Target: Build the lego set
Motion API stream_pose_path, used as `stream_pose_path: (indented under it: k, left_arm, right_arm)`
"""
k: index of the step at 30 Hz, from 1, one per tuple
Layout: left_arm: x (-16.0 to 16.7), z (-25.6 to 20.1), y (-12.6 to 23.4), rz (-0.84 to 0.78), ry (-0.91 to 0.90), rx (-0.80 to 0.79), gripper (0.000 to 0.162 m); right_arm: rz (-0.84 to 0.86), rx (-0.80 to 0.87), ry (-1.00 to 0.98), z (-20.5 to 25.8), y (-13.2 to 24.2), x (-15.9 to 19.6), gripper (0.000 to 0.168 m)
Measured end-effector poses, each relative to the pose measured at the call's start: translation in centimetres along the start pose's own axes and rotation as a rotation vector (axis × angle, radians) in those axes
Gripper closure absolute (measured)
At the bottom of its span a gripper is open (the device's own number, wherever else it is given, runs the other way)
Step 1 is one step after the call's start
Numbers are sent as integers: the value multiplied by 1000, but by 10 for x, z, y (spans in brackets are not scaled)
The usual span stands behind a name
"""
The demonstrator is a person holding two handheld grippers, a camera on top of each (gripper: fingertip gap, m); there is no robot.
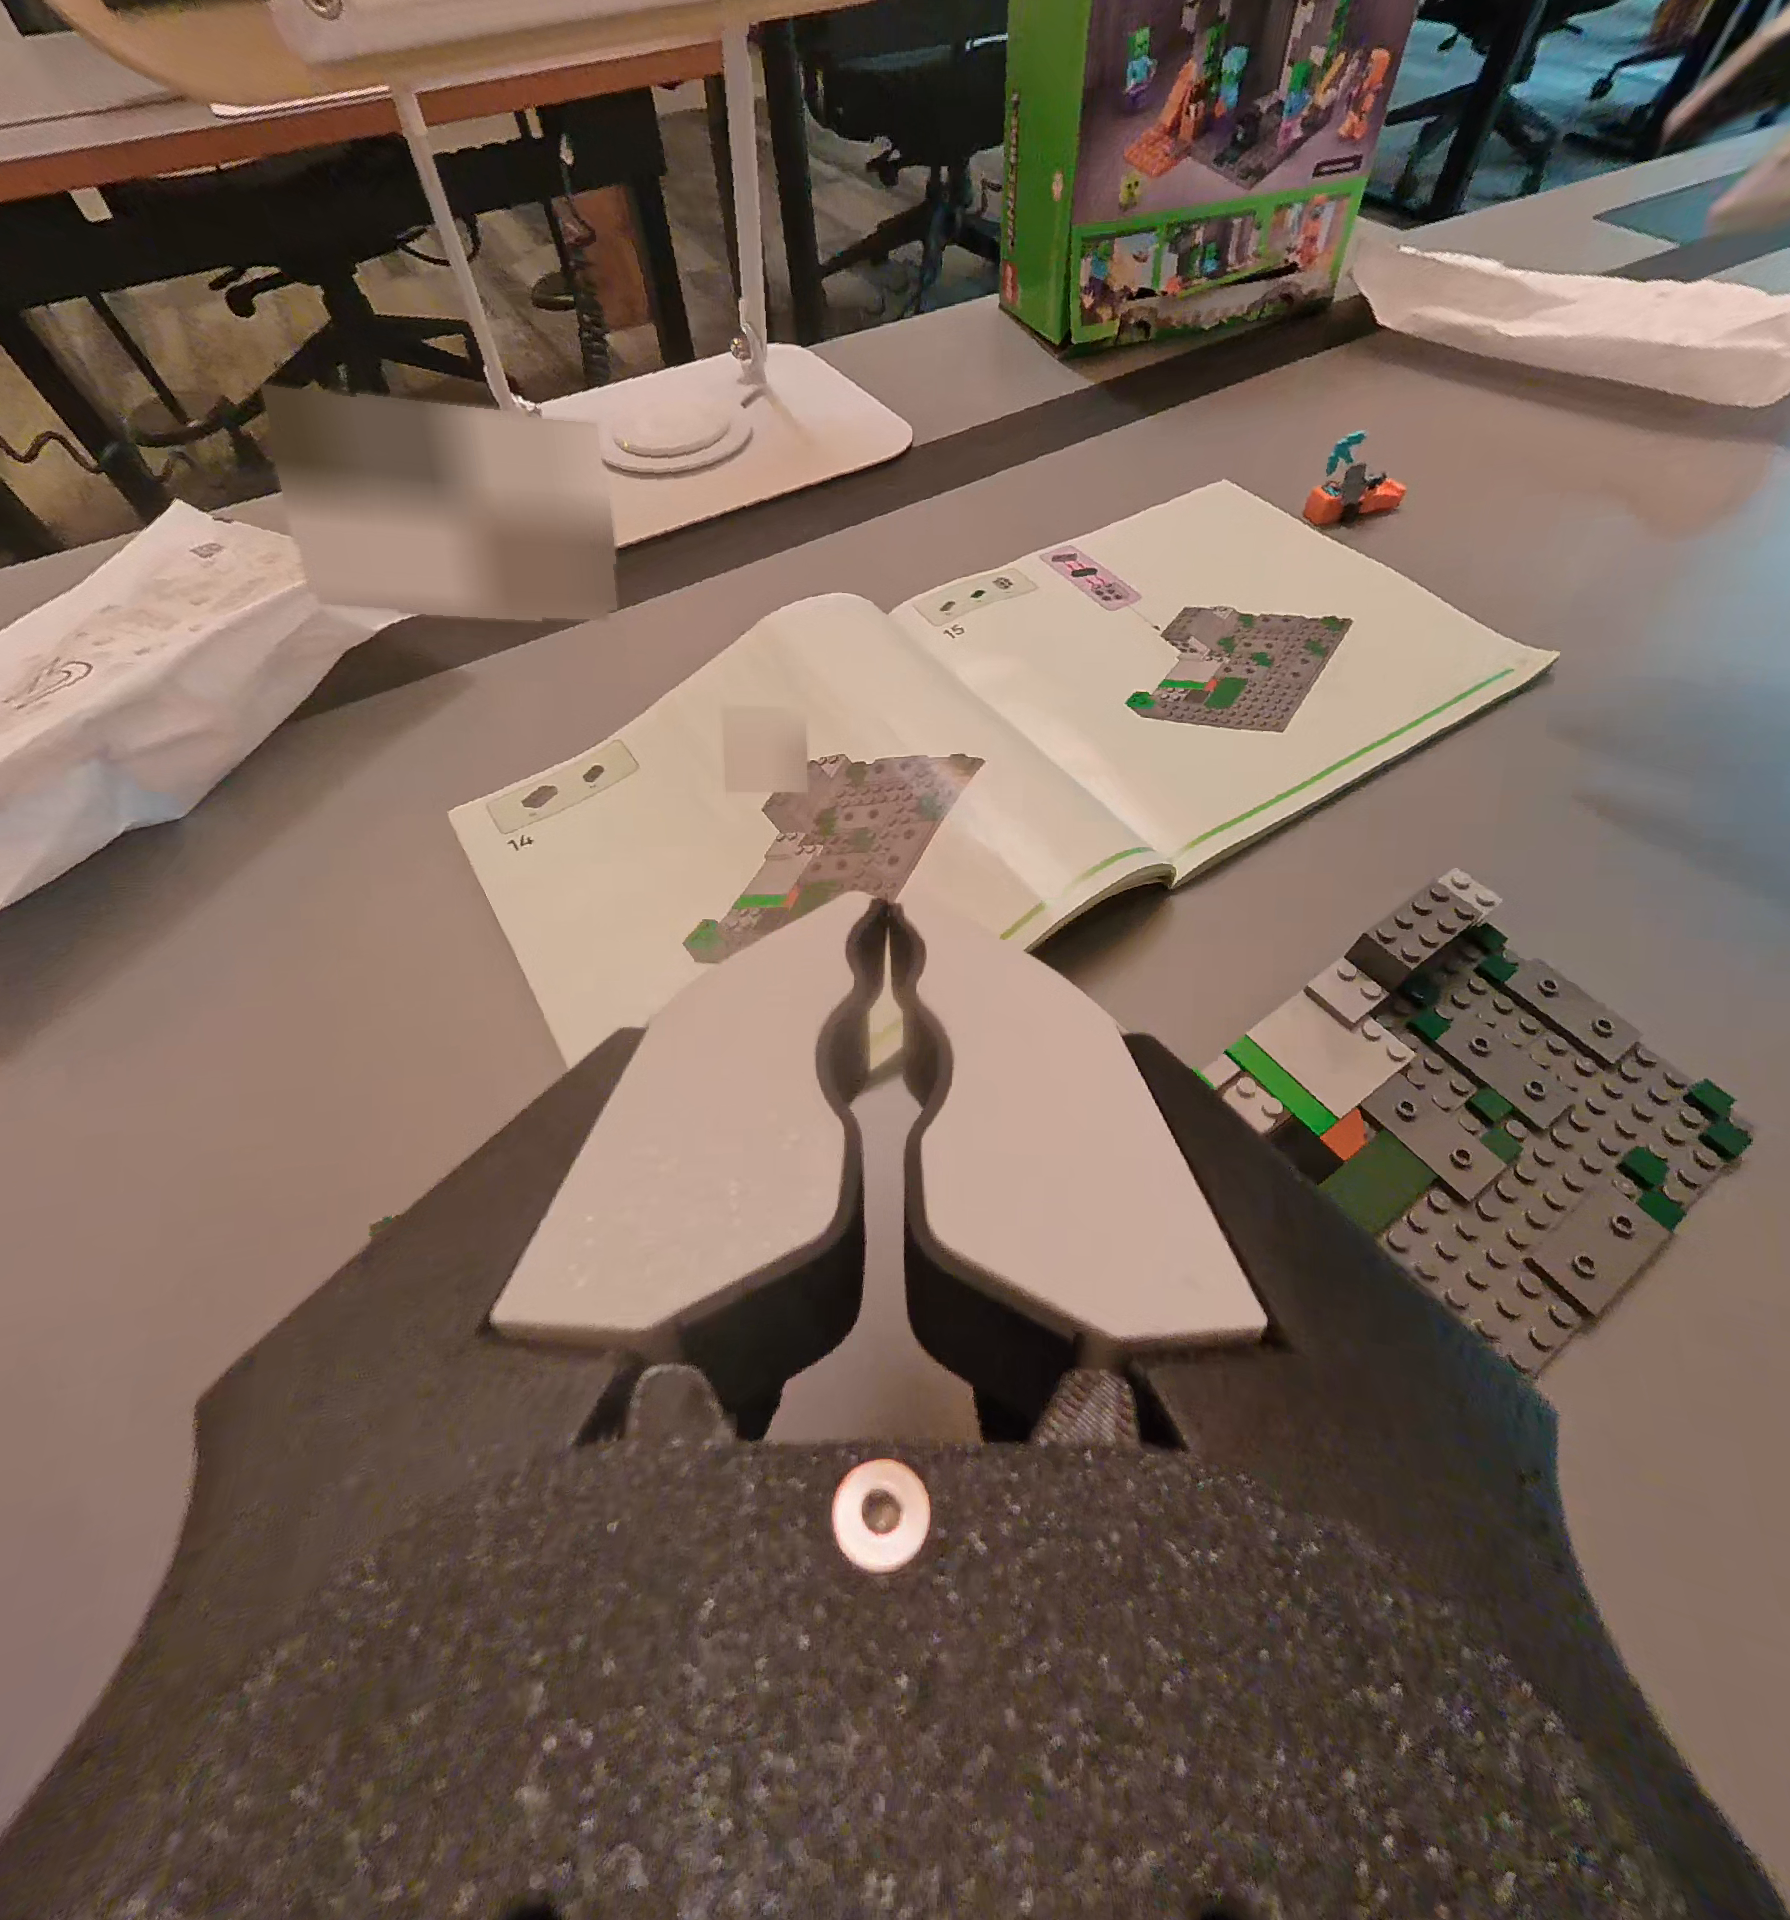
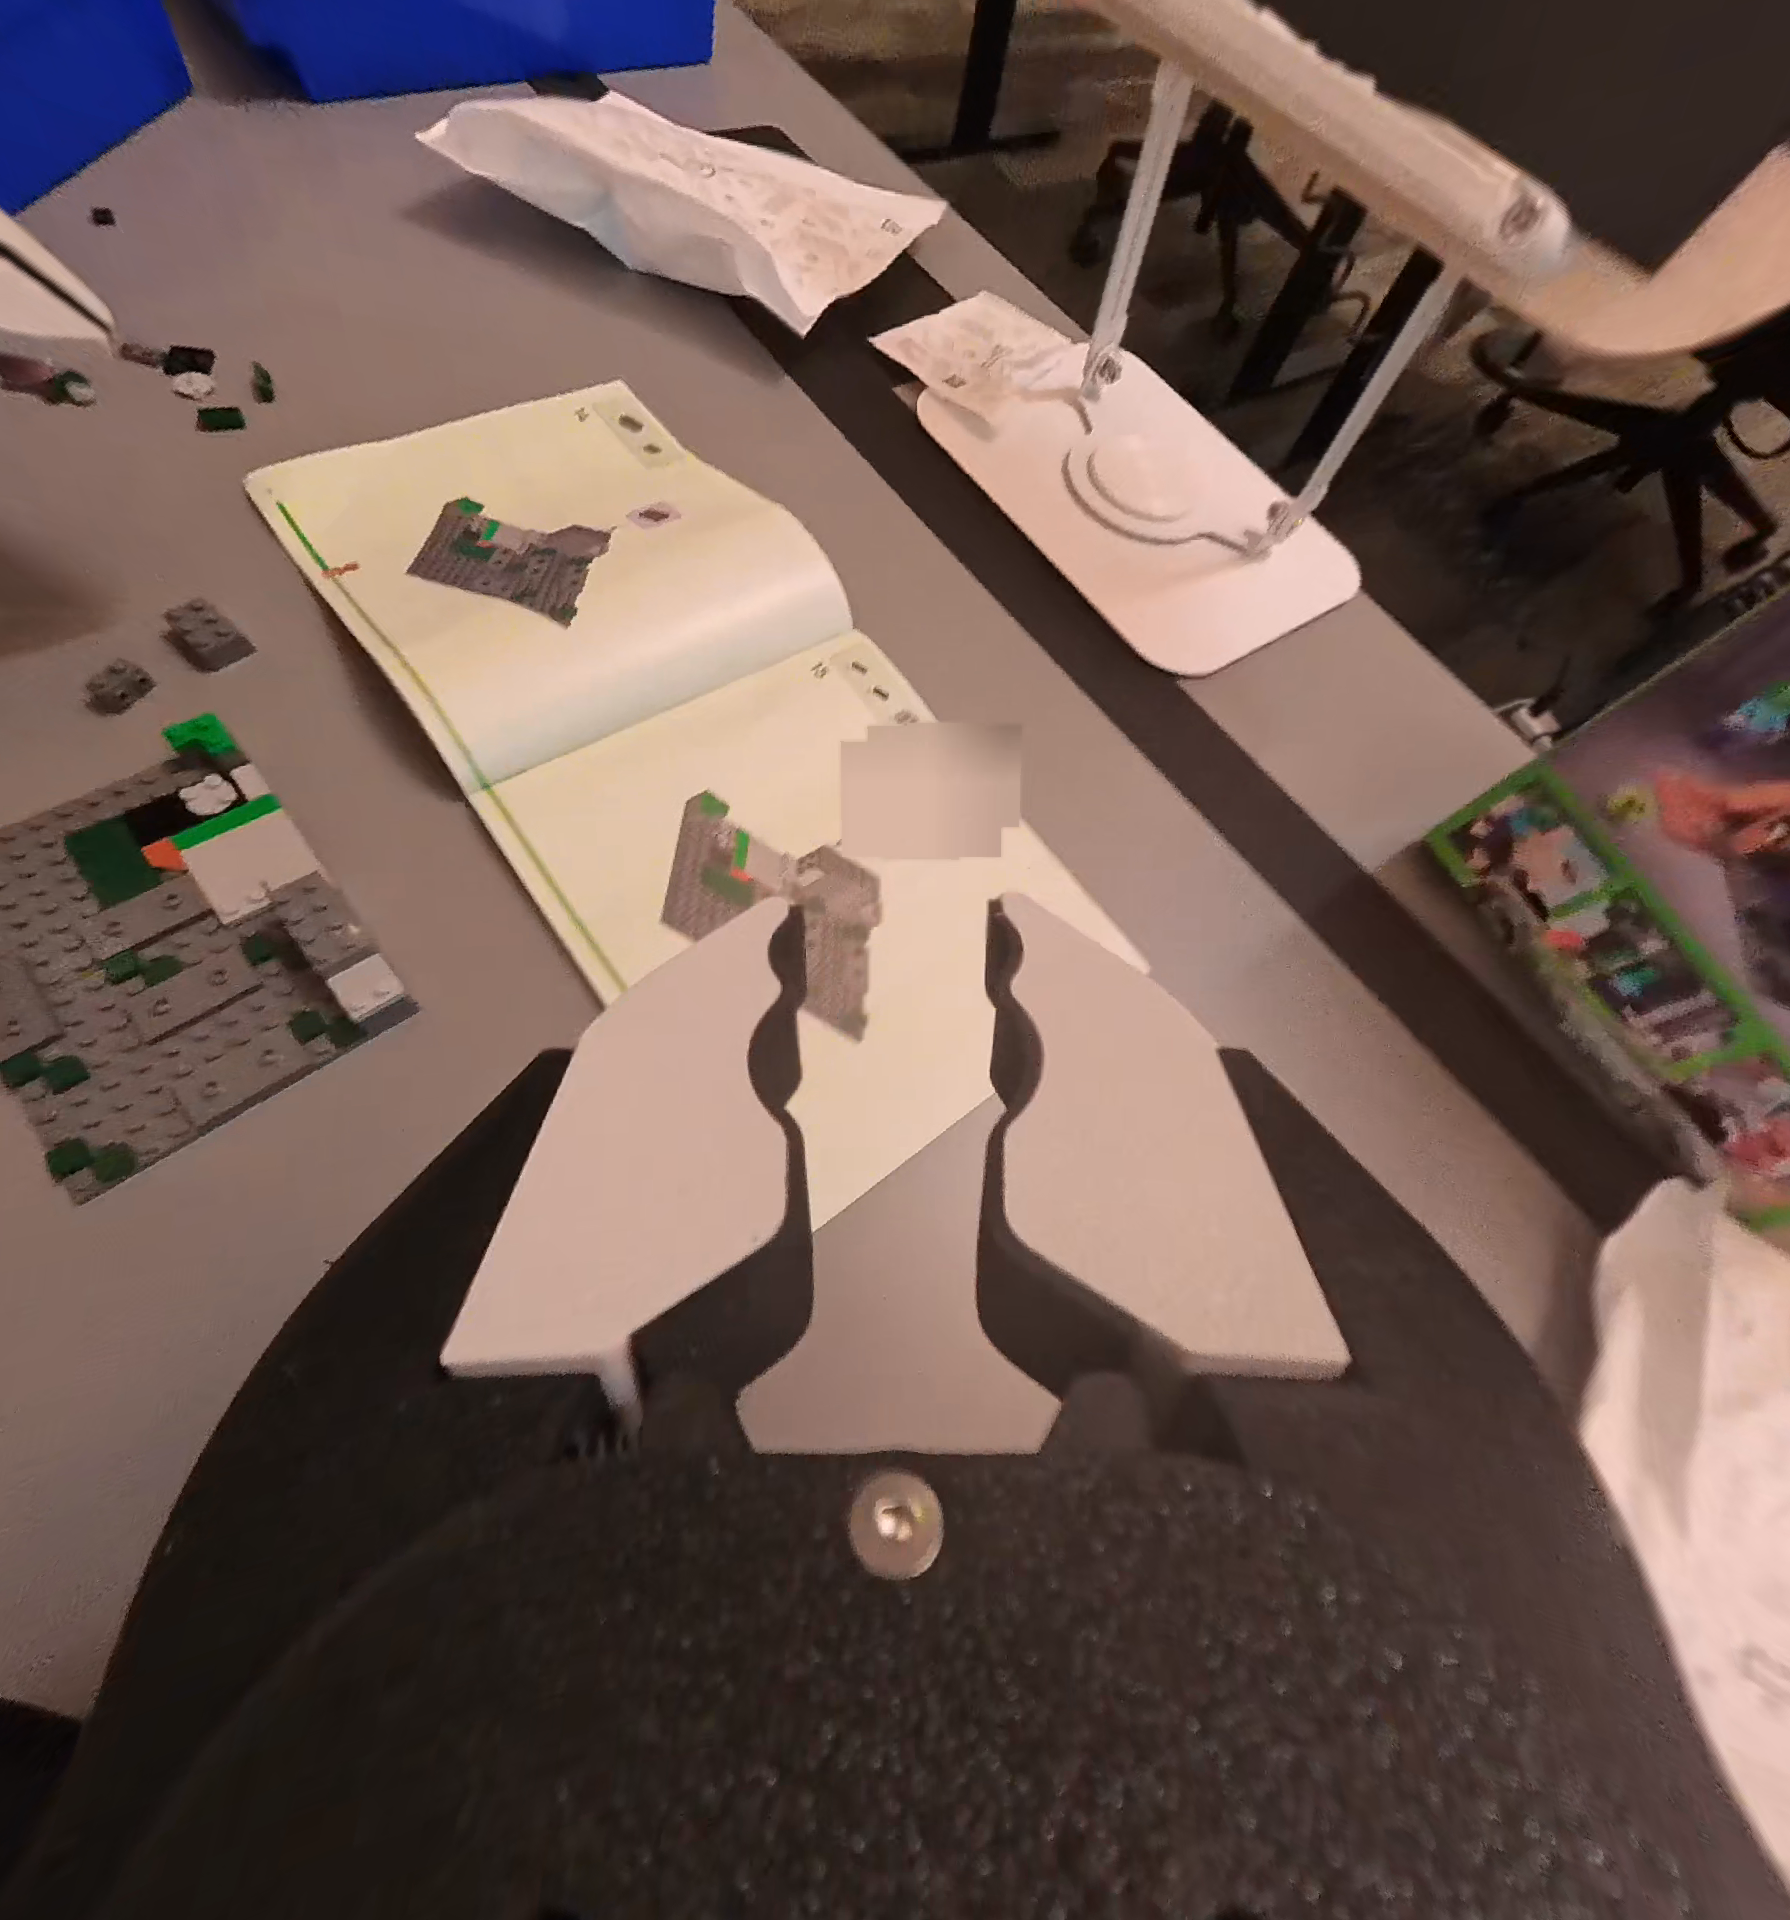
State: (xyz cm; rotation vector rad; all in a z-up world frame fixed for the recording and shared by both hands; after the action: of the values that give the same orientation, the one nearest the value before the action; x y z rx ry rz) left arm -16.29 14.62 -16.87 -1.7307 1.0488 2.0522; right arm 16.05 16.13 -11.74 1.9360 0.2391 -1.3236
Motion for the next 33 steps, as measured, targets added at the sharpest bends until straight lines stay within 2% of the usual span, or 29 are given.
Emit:
stream_pose_path:
  k: [5,10,17,24,33]
  left_arm:
    - [7,-5,2,45,4,-13,162]
    - [18,-13,5,80,35,-23,162]
    - [27,-27,3,92,58,8,162]
    - [30,-34,-7,119,23,10,162]
    - [12,-30,-29,99,-17,-37,162]
  right_arm:
    - [-56,46,-125,45,0,27,136]
    - [-79,122,-327,87,-4,46,150]
    - [-43,187,-413,129,-21,60,168]
    - [-101,130,-433,150,-41,51,168]
    - [-141,109,-449,151,-35,55,168]
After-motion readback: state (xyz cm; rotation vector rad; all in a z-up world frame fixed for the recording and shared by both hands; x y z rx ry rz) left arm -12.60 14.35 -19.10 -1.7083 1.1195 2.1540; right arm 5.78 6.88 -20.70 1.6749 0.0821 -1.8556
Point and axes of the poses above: each gripper's, where its closed fingertips meet, y back along the fingers, x out of its underside, z = x × y across the jaws, the point moved 4 cm from there along y, back along the fingers, and after that the axes turned 3 degrees about -z, right-handed, at the moved point
